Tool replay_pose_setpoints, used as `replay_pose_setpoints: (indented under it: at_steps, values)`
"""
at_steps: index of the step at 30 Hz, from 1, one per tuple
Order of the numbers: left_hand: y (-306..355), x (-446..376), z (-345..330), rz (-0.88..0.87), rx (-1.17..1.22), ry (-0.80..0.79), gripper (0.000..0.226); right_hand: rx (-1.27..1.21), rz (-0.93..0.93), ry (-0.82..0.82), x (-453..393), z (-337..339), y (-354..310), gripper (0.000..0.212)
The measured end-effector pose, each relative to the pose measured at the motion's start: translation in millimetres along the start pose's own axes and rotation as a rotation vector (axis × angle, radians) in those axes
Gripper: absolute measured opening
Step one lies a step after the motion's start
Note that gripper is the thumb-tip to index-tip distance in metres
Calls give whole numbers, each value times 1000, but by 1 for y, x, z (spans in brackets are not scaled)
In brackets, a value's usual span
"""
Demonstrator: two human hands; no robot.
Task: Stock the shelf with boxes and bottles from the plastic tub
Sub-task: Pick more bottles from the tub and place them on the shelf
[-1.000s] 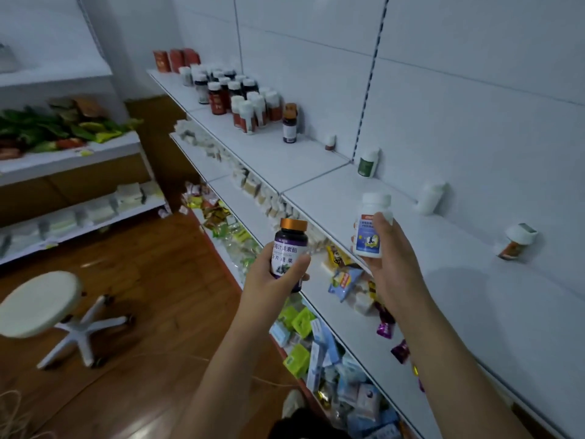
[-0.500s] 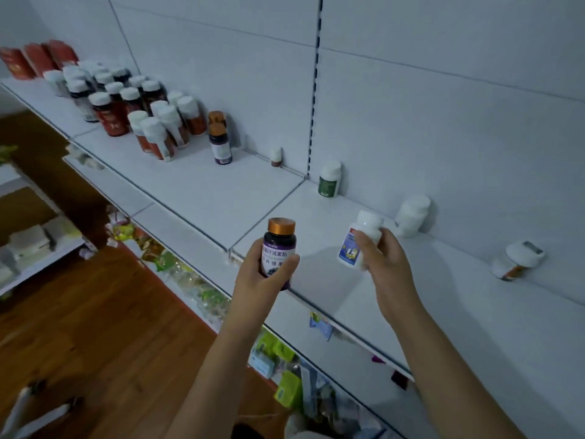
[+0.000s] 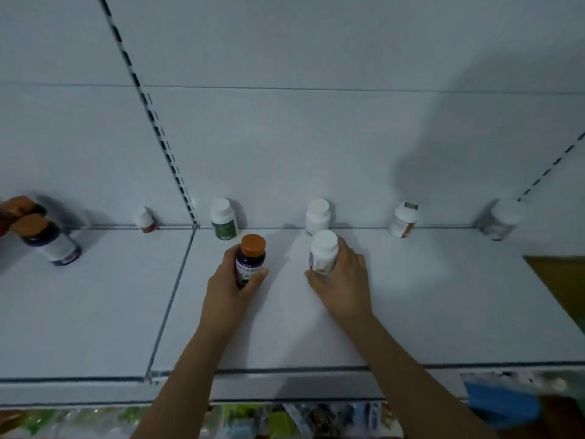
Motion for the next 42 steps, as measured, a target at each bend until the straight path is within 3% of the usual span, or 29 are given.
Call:
replay_pose_setpoints:
  at_steps: [2,6,12,15,17,19,21,25,27,30,32,36,42]
  values:
    - [-6,-8,3,-11,-20,-18,52,10,-35,65,3,4,-1,71]
    - [-14,-22,4,-47,-59,-20,54,187,20,207,0,5,-3,35]
    - [-22,-27,6,-82,-107,-30,54,463,-100,256,6,10,-5,49]
    - [-21,-28,4,-80,-106,-51,58,401,-210,269,19,14,-5,63]
    - [-19,-29,6,-98,-70,-98,61,249,-236,368,38,21,-18,50]
    - [-20,-27,14,-164,-71,-171,63,72,-133,422,58,20,-44,34]
    - [-25,-20,35,-268,-224,-195,63,-80,-43,309,64,3,-74,41]
    - [-45,-12,117,-361,-503,-132,56,-315,-91,-68,45,-58,-107,90]
    - [-62,-10,168,-333,-609,-85,54,-300,-51,-99,34,-77,-118,84]
    - [-93,-6,249,-202,-706,65,50,-262,-16,-65,25,-89,-136,50]
    - [-114,2,297,-101,-755,198,46,-309,24,-90,27,-98,-158,40]
    - [-144,19,349,163,-828,415,51,-418,147,-188,33,-131,-219,46]
    - [-140,23,348,220,-793,425,53,-502,284,-364,43,-177,-328,50]
Point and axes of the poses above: each hand's wrist, its own x-axis away from the middle knuckle, its own z-axis out of the back of the hand, y = z × x, the point moved 6 cm from there along -x, towards the middle knuckle, and after that the axes turned 5 degrees about x, right-handed, at the moved point
